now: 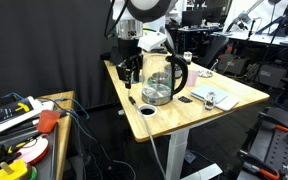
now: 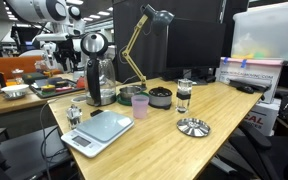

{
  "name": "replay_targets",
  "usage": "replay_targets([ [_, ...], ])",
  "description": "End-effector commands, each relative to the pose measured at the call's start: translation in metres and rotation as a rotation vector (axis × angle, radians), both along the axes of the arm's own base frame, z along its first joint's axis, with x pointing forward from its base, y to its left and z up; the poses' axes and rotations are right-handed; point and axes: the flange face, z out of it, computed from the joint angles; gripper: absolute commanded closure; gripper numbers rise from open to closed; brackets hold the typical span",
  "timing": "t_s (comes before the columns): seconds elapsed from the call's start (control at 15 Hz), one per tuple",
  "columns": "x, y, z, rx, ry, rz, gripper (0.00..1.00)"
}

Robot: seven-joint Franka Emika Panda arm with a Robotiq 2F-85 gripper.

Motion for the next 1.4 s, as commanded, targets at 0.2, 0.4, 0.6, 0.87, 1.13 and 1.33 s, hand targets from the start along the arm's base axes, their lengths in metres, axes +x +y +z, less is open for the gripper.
replay_targets([
  [0.2,0.038,-0.007,-0.009,-0.037,-0.001,-0.119,0.88],
  [0.4,0.051,-0.005,-0.013,-0.043,-0.017,-0.170,1.00],
  [0.6,0.064,-0.008,-0.021,-0.083,-0.044,-0.238,1.00],
  [0.87,0.075,-0.018,-0.031,-0.105,-0.029,-0.357,1.00],
  [1.13,0.075,-0.023,-0.037,-0.092,-0.018,-0.374,1.00],
  [1.33,0.075,-0.023,-0.040,-0.094,-0.015,-0.376,0.99],
])
